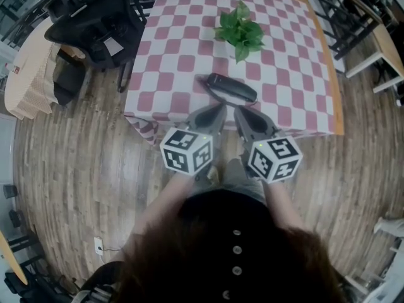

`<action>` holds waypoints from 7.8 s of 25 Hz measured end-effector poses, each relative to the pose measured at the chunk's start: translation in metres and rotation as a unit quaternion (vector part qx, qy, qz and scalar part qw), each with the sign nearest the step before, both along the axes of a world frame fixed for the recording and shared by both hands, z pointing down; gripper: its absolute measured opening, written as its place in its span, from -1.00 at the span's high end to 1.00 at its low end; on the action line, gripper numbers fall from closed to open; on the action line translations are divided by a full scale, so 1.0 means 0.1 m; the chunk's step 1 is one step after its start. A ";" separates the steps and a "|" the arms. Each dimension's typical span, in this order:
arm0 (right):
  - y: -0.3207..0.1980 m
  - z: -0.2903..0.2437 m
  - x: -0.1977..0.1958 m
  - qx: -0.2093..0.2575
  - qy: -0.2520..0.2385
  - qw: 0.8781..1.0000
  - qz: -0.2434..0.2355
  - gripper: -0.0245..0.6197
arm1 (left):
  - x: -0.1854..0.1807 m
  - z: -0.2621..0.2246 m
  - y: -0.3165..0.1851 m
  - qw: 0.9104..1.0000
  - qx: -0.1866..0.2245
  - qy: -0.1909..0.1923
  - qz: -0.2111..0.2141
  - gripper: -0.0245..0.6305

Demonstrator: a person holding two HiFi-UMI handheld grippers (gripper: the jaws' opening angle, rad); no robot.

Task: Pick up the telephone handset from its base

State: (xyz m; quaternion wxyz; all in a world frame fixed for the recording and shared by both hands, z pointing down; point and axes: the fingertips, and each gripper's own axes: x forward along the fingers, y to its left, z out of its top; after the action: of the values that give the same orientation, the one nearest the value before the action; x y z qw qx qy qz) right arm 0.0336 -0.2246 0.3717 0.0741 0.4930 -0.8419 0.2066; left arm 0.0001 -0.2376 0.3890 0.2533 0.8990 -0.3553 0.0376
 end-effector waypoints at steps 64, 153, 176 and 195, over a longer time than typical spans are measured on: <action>-1.14 1.19 0.09 -0.092 0.267 0.916 -0.284 0.45 | 0.18 1.07 -0.70 0.982 -0.141 0.020 -0.122 0.91; -1.35 0.72 0.00 -0.038 0.265 0.932 -0.244 0.22 | -0.18 0.63 -1.03 0.983 -0.080 -0.015 -0.163 0.91; -1.59 -0.19 0.24 0.025 0.087 0.987 -0.132 0.22 | -0.19 -0.06 -1.29 0.992 0.013 -0.019 -0.125 0.91; -1.55 -0.59 0.61 0.065 -0.085 0.989 -0.098 0.22 | 0.06 -0.61 -1.41 0.992 0.098 0.013 -0.084 0.91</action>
State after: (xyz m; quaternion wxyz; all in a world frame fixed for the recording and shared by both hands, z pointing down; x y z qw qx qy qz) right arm 0.0941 -0.3793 0.3131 -0.0100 0.3928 -0.9009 0.1842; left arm 0.0061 -0.3783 0.3282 0.1707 0.8869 -0.4282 -0.0306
